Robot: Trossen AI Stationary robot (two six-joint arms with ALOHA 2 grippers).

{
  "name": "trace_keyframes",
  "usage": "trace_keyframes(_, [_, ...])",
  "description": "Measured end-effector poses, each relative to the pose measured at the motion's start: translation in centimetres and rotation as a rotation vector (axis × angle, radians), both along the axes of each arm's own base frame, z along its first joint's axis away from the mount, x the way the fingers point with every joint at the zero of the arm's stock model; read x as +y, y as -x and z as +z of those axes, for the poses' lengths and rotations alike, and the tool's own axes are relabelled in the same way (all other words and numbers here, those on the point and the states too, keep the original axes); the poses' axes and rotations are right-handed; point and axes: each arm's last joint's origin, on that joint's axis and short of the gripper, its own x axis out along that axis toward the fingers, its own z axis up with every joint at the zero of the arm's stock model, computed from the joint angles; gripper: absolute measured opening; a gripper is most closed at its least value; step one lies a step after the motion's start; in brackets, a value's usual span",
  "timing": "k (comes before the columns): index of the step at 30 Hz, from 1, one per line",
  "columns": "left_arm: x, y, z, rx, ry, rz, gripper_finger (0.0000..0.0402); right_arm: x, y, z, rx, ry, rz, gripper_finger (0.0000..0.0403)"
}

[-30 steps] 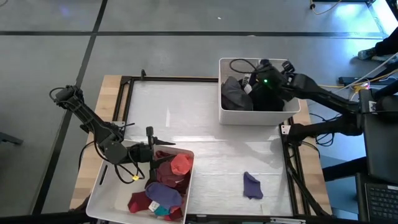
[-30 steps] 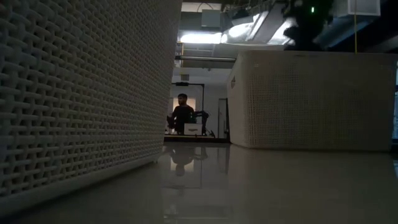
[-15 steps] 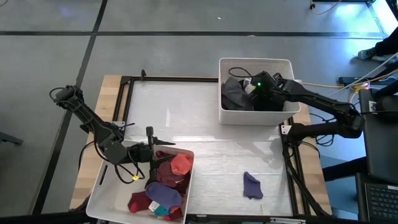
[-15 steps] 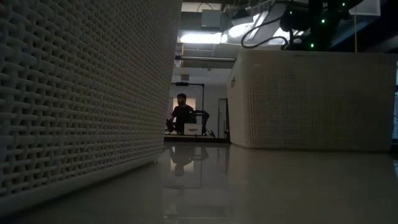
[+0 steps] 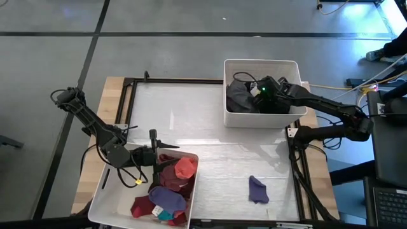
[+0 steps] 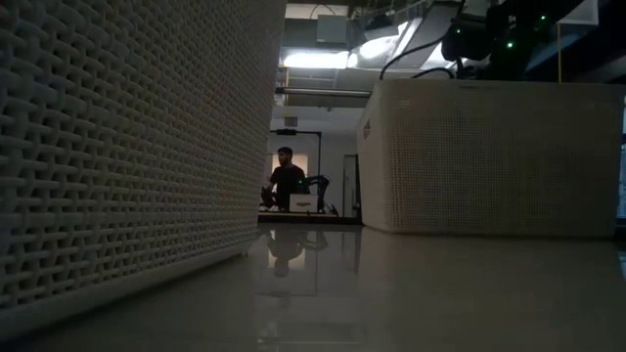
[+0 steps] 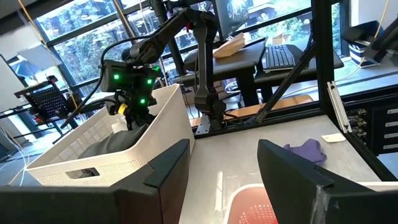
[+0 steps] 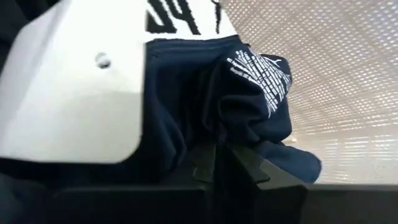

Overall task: Sort clothes
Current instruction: Put the dark blue underwear into the top white bin, then put the purple sock into the top white bin

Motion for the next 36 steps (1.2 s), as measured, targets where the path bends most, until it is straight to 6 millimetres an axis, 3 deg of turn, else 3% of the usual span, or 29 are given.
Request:
trace_keyframes(9, [0.0,0.0,0.0,0.0,0.0,0.0,0.018,-0.1,0.0,0.1,0.004,0.022,-0.022,0.0141])
trace_keyframes(14, [0.0,0.0,0.0,0.0,0.0,0.0,0.018,-0.1,0.0,1.4,0.01,0.034,-0.013,0.0181])
trace_keyframes(27, [0.0,0.0,0.0,0.001,-0.001,0.0,0.018,0.7,0.2,10.0,-0.194,-0.044,0.044,0.019])
trace_keyframes(36, [0.0,0.0,0.0,0.001,-0.001,0.0,0.018,4.6,-1.0,12.2,-0.282,-0.12,0.201,0.0191])
